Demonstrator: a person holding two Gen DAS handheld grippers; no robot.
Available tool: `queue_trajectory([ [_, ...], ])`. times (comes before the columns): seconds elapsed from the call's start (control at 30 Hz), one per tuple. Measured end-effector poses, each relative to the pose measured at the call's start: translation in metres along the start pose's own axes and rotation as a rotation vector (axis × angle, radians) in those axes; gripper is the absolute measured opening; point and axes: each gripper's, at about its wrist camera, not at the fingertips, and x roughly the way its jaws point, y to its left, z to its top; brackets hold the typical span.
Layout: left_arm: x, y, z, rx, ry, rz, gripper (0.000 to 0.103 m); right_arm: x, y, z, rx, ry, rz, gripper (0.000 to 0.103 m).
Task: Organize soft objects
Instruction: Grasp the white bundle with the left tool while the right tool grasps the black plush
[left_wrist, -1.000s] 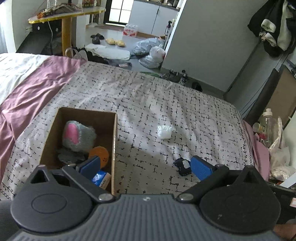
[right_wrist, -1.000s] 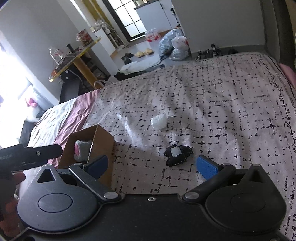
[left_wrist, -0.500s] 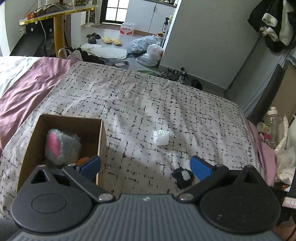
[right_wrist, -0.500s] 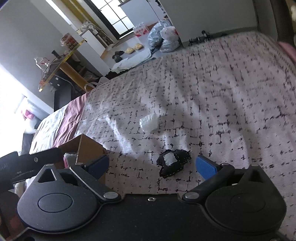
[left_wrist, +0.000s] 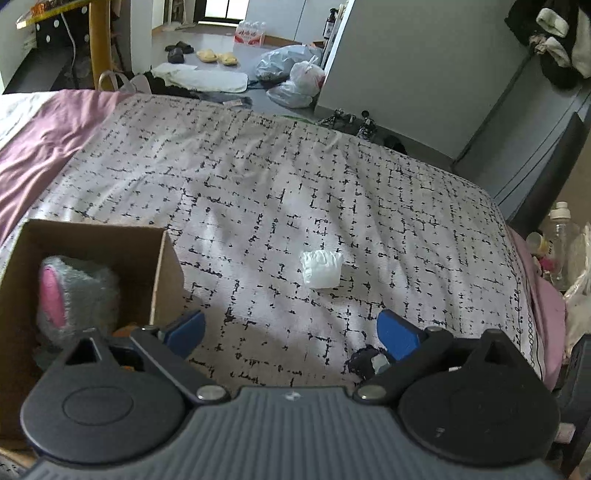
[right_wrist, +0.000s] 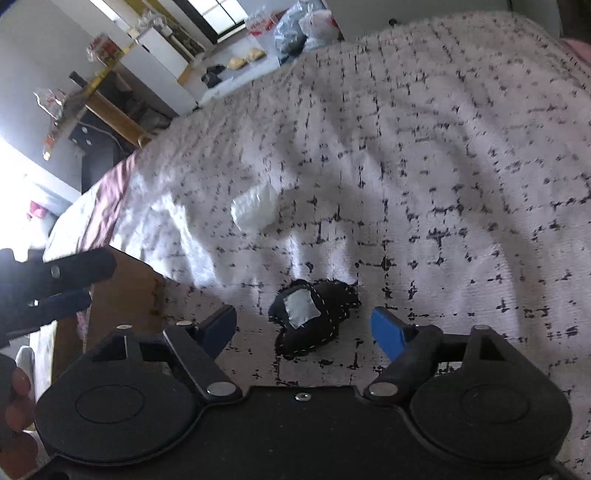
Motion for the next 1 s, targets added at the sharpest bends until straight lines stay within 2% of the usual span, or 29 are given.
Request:
queue_trajectory([
  [0.13, 0.017, -0.001, 0.002, 0.0, -0.003, 0.008, 0.1, 0.017, 0.0, -0.001, -0.02, 0.028, -0.019, 0.073],
  [0.23, 0.032, -0.002, 0.003, -0.012, 0.021, 0.009, 0.1, 0.026, -0.005, 0.0, -0.008, 0.043, -0.033, 0.057],
  [0.3, 0.041, -0.003, 0.005, -0.015, 0.032, 0.007, 0.1, 0.027, -0.006, 0.002, -0.026, 0.035, -0.047, 0.042],
  [0.47, 0.065, -0.011, 0.007, 0.0, 0.049, 0.014, 0.1, 0.03, -0.007, 0.006, -0.058, 0.018, -0.072, 0.027],
  [0.73, 0.095, -0.024, 0.013, 0.004, 0.043, 0.009, 0.099, 0.03, -0.017, 0.015, -0.012, -0.018, -0.055, 0.023],
  [0.87, 0.109, -0.034, 0.015, 0.013, 0.039, 0.007, 0.093, 0.027, -0.02, 0.018, 0.0, -0.049, -0.057, 0.023],
  [1.0, 0.122, -0.042, 0.016, 0.033, 0.033, 0.012, 0.092, 0.024, -0.025, 0.019, 0.015, -0.064, -0.057, 0.023],
])
